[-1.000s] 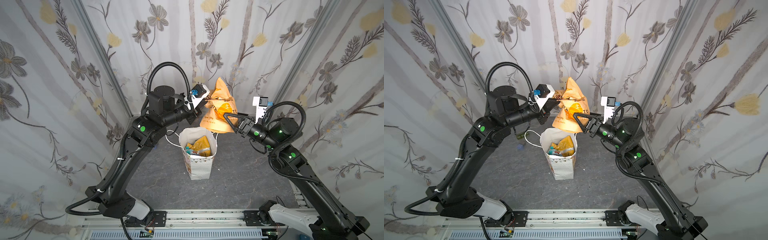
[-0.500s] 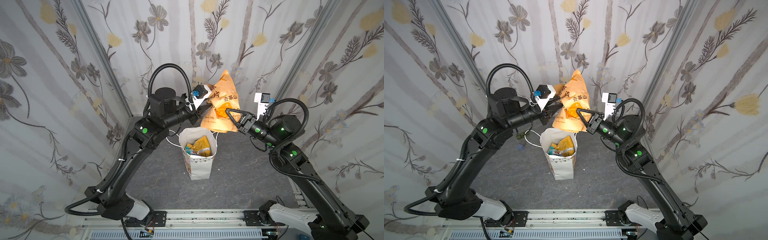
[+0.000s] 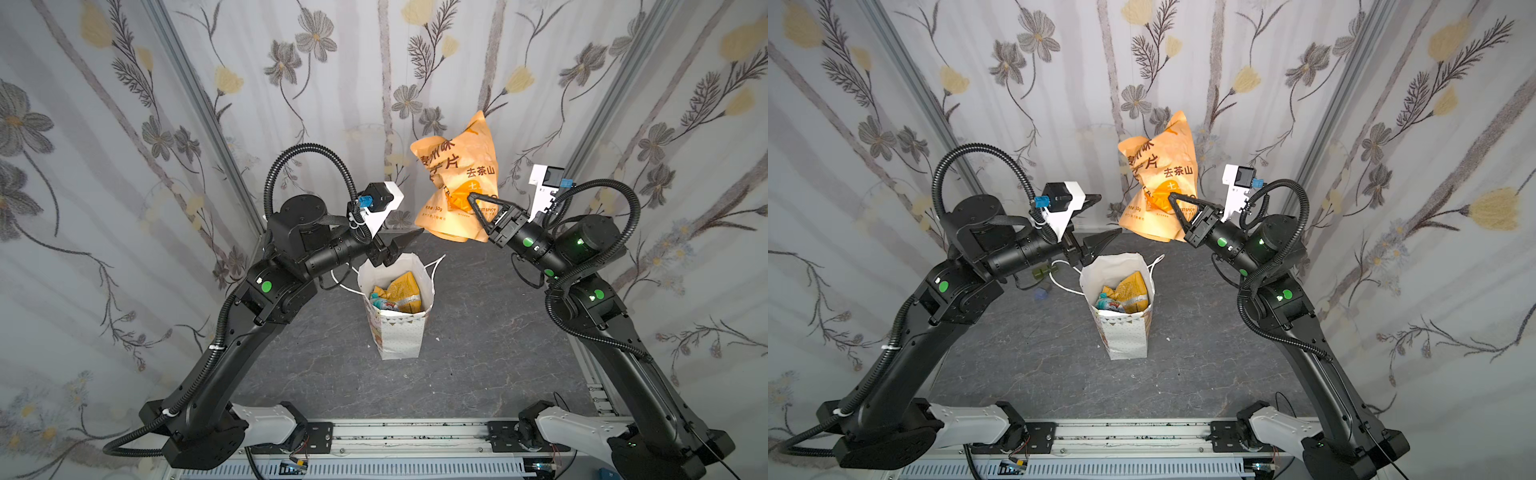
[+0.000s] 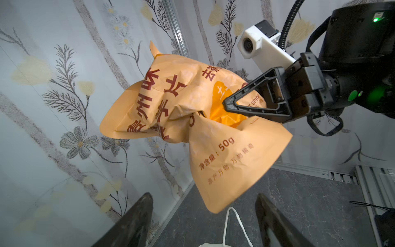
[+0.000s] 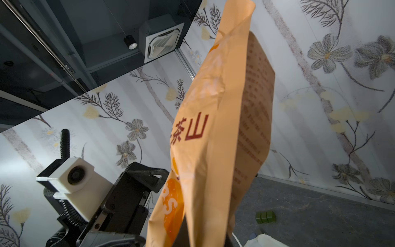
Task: Take the snacks out of the paper bag
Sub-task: Place the snack at the top-right of the table.
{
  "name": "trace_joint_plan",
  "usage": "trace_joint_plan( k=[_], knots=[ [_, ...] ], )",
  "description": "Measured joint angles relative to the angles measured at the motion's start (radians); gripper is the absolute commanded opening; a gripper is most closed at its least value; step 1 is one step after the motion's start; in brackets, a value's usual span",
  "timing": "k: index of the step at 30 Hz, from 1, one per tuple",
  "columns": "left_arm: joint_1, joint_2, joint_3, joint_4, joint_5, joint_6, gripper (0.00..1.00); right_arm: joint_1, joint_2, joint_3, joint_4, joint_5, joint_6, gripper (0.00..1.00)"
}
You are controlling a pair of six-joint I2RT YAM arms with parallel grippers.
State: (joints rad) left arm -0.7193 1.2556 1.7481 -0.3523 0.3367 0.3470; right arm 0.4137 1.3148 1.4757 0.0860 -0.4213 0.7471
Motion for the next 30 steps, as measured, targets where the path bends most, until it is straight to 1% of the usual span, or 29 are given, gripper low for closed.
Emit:
trace_joint_plan(
  k=[3,8,14,19,25,30],
  knots=[
    [-0.001,-0.055,-0.06,0.019,-0.001,-0.056,0.93,-0.072,0.029,0.018,0.0,-0.019,0.001,0.0],
    [-0.002,-0.116,-0.127,0.027,-0.012,-0.149,1.0,-0.209,0.09,0.024,0.01,-0.048,0.005,0.0],
    [-0.004,-0.121,-0.144,-0.02,-0.026,-0.259,1.0,-0.349,0.195,-0.01,0.055,-0.126,0.031,0.0],
    [-0.004,-0.087,-0.114,-0.106,-0.116,-0.345,1.0,-0.448,0.332,-0.06,0.085,-0.155,0.037,0.0],
    [-0.005,-0.059,-0.081,-0.201,-0.211,-0.401,1.0,-0.528,0.498,-0.085,0.097,-0.187,0.029,0.0],
    [-0.005,-0.032,-0.05,-0.269,-0.231,-0.408,1.0,-0.573,0.668,-0.059,0.091,-0.196,0.028,0.0]
  ],
)
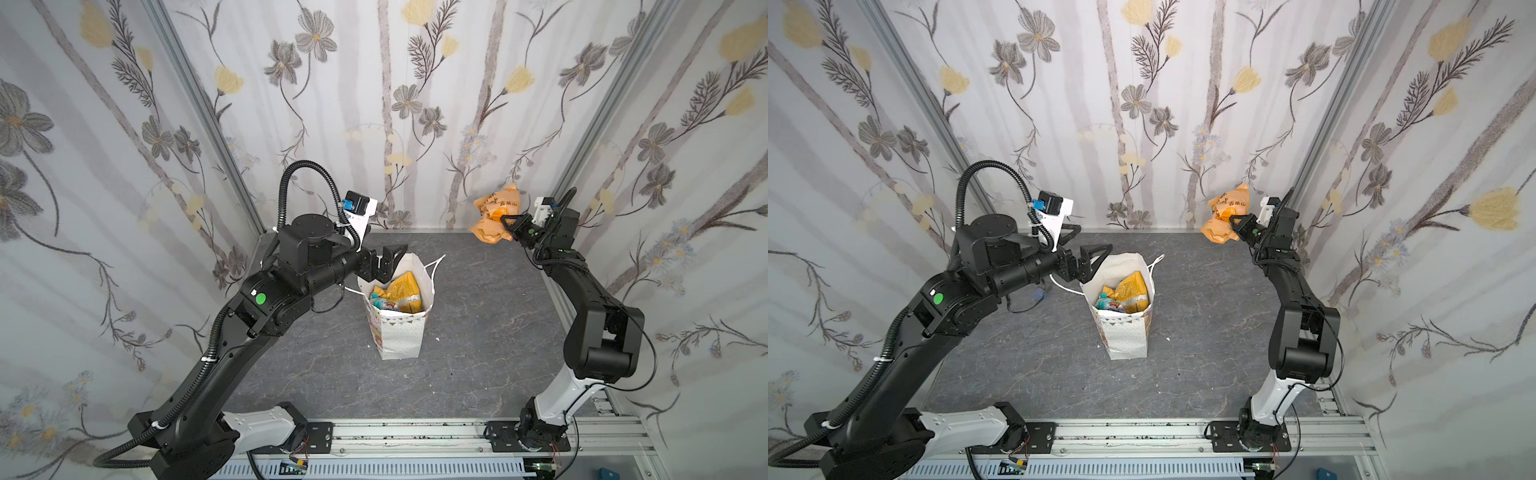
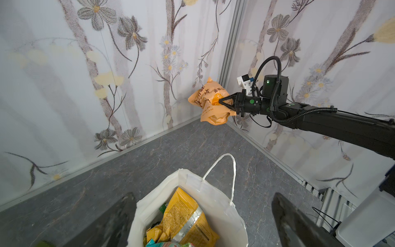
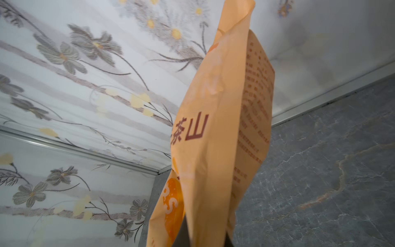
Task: Take the snacks out of the paper bag
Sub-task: Place the snack at the top-right of the table.
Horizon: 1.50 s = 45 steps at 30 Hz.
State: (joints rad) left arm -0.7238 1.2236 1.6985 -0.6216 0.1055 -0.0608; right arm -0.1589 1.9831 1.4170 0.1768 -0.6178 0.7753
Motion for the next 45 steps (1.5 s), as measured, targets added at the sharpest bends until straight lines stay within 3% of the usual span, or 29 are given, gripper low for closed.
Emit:
trace_joint_plan(
  k=[7,16,21,24,28,32,34,45],
  knots=[
    [0.0,0.007,0.012,-0.064,0.006,-0.027,1.0,-0.031,0.219,0.17,-0.073,0.007,-0.037,0.0],
    [0.0,0.023,0.024,-0.094,0.03,-0.045,1.0,-0.046,0.314,0.201,-0.198,0.035,-0.091,0.03],
    [0.0,0.021,0.024,-0.093,0.038,-0.045,1.0,-0.048,0.321,0.191,-0.241,0.049,-0.128,0.22],
    [0.0,0.016,0.02,-0.092,0.042,-0.045,1.0,-0.052,0.321,0.164,-0.266,0.072,-0.145,0.28],
    [0.0,0.006,0.007,-0.09,0.045,-0.048,1.0,-0.054,0.308,0.134,-0.309,0.129,-0.16,0.45],
    [0.0,0.006,0.004,-0.086,0.046,-0.048,1.0,-0.054,0.27,0.124,-0.338,0.188,-0.192,0.72],
    [0.0,0.008,0.004,-0.086,0.047,-0.048,1.0,-0.054,0.253,0.123,-0.362,0.225,-0.214,0.78],
    [-0.001,0.079,0.069,-0.123,0.019,-0.044,1.0,-0.051,0.033,0.077,-0.45,0.415,-0.31,0.83]
  ],
)
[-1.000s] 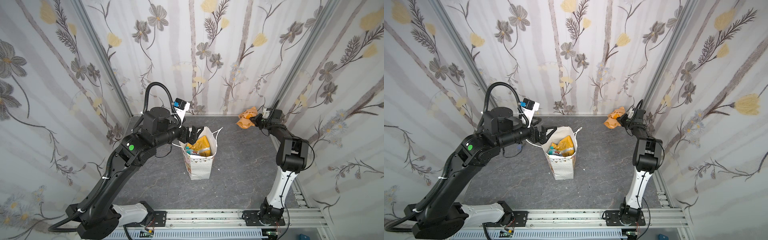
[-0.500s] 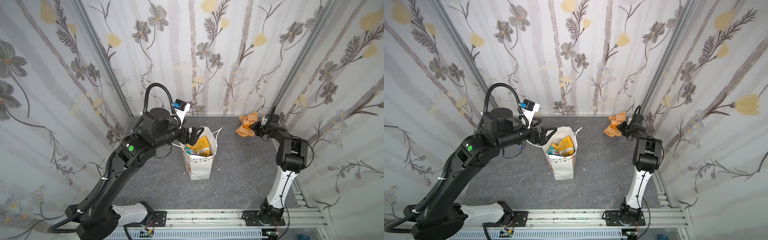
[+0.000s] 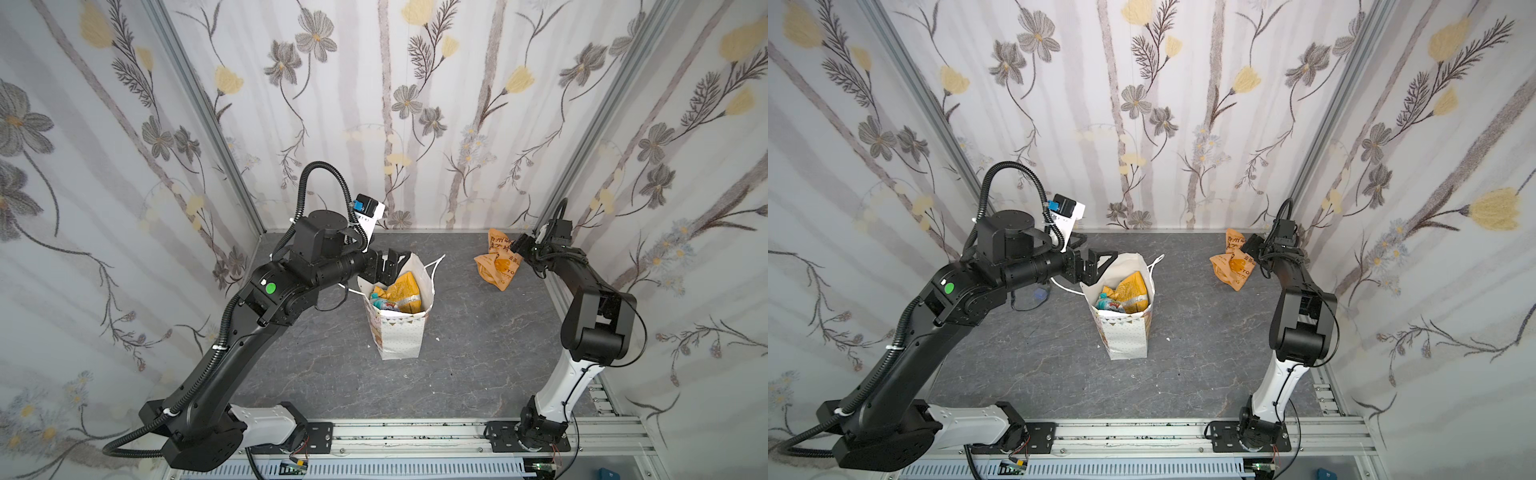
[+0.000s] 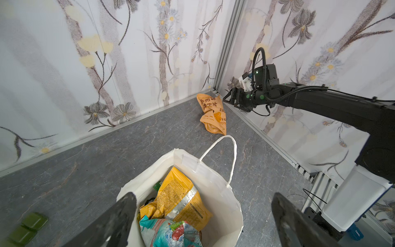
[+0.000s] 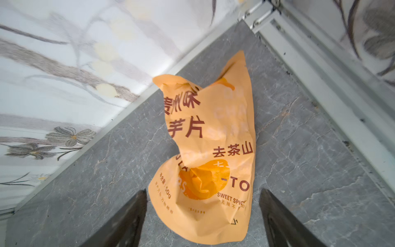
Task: Take the snacks out of the paper bag
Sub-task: Place the snack at the top-right of the table, then pick up the snack from the paper bag.
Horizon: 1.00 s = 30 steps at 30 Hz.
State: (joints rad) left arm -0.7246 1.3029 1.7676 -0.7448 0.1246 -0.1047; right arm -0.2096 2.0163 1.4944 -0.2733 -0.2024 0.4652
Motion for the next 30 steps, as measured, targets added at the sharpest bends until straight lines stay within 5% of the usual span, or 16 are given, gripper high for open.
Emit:
trace_joint_plan(
  k=[8,19,30],
  knots=[
    [0.006,0.096,0.095,-0.086,-0.043,-0.001,1.0,0.068,-0.237,-0.051,0.006,-0.082,-0.007,0.83],
    [0.046,0.294,0.246,-0.261,-0.062,-0.043,1.0,0.375,-0.539,-0.097,0.019,-0.222,-0.023,0.88],
    [0.06,0.378,0.204,-0.304,0.08,-0.055,0.98,0.571,-0.644,-0.057,-0.05,-0.238,-0.028,0.9]
  ],
)
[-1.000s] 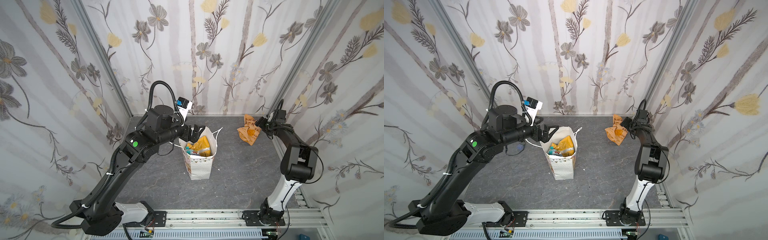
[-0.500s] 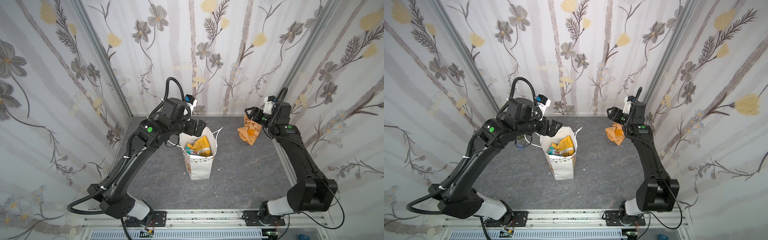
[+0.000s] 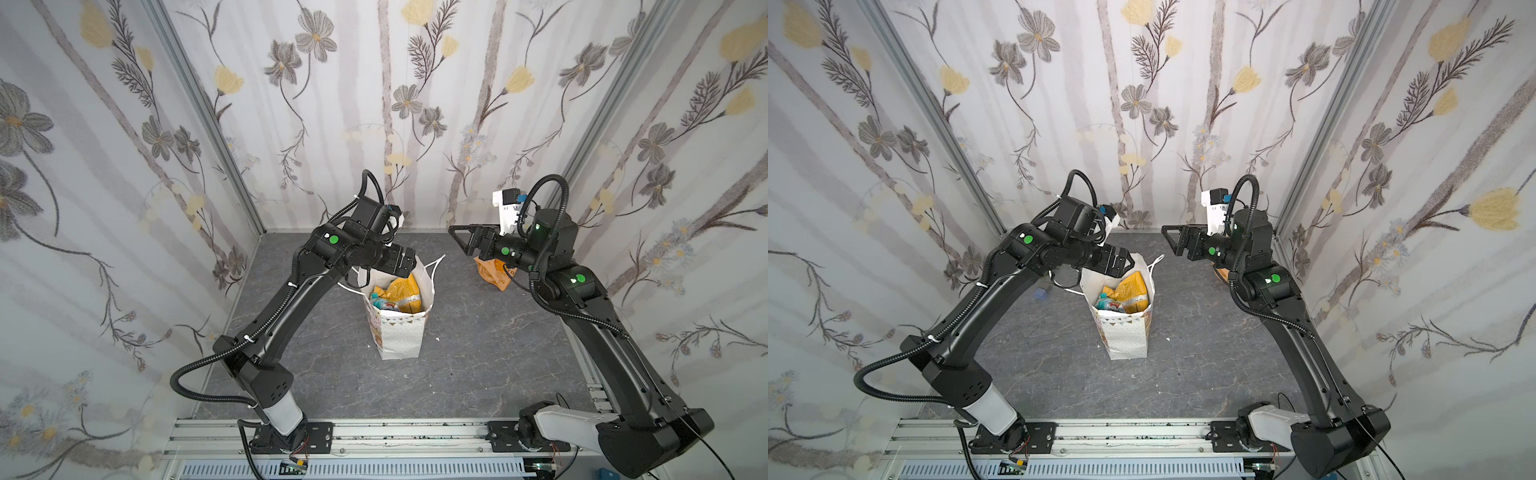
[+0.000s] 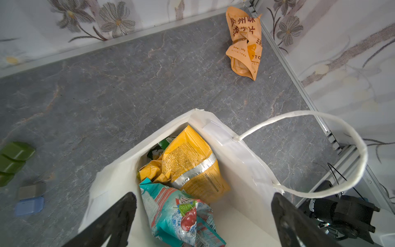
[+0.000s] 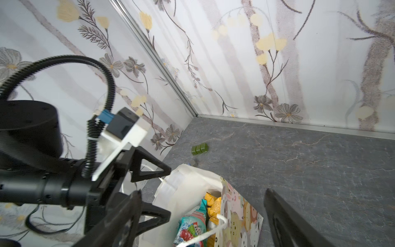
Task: Take the snacks out of the paper bag
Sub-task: Pick up the snack from the paper bag.
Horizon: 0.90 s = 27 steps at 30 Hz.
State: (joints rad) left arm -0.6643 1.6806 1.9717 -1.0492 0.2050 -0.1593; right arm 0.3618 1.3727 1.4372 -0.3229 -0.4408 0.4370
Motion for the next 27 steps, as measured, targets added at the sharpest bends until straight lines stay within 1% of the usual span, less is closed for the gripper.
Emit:
trace_joint_plan(
  k=[5,12,16,22,27],
  knots=[
    [-0.002,-0.01,-0.113,0.024,0.044,-0.019,0.95,0.024,-0.058,0.002,-0.055,0.002,0.001,0.92],
    [-0.01,-0.005,-0.222,0.058,0.053,-0.028,0.92,0.026,-0.109,-0.01,-0.089,0.031,0.008,0.93],
    [-0.021,0.027,-0.234,0.069,0.042,-0.02,0.92,0.027,-0.117,-0.015,-0.091,0.048,0.009,0.93],
    [-0.034,0.098,-0.234,0.07,0.002,0.027,0.91,0.027,-0.117,-0.018,-0.1,0.048,0.015,0.93],
    [-0.042,0.127,-0.25,0.072,-0.029,0.053,0.89,0.027,-0.114,-0.018,-0.122,0.051,0.013,0.93]
  ],
)
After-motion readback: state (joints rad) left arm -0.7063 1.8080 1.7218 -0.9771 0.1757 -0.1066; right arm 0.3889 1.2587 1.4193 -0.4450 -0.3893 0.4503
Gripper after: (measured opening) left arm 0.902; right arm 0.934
